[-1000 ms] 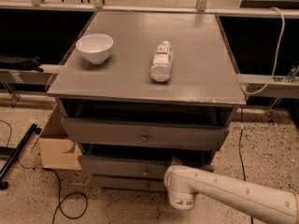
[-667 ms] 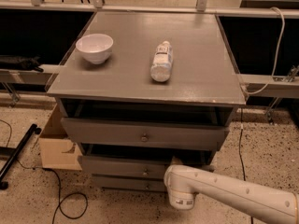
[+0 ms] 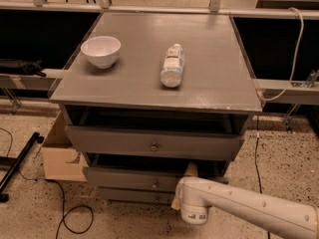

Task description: Open middle drawer

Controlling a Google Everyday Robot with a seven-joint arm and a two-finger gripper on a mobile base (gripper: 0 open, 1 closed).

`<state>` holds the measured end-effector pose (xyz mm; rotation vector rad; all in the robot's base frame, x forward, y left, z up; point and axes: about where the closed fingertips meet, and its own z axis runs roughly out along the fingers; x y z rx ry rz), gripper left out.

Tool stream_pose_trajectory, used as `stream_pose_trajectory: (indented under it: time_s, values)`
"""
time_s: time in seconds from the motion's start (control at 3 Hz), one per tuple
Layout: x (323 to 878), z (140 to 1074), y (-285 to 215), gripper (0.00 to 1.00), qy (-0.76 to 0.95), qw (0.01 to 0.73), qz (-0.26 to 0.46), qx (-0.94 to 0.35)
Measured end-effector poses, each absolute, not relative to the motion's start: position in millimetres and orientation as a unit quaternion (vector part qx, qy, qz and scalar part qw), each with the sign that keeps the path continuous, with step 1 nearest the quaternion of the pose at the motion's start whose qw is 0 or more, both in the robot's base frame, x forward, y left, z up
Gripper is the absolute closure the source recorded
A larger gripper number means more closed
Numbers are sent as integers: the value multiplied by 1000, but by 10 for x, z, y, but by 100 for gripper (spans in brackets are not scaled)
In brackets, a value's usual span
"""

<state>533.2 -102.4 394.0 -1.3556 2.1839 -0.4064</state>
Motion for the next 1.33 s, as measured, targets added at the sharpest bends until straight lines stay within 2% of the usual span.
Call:
stream_pose_trajectory:
  time_s: [1.33]
  values:
    - [5485,3685,-1154,0,785,267,-109,-547]
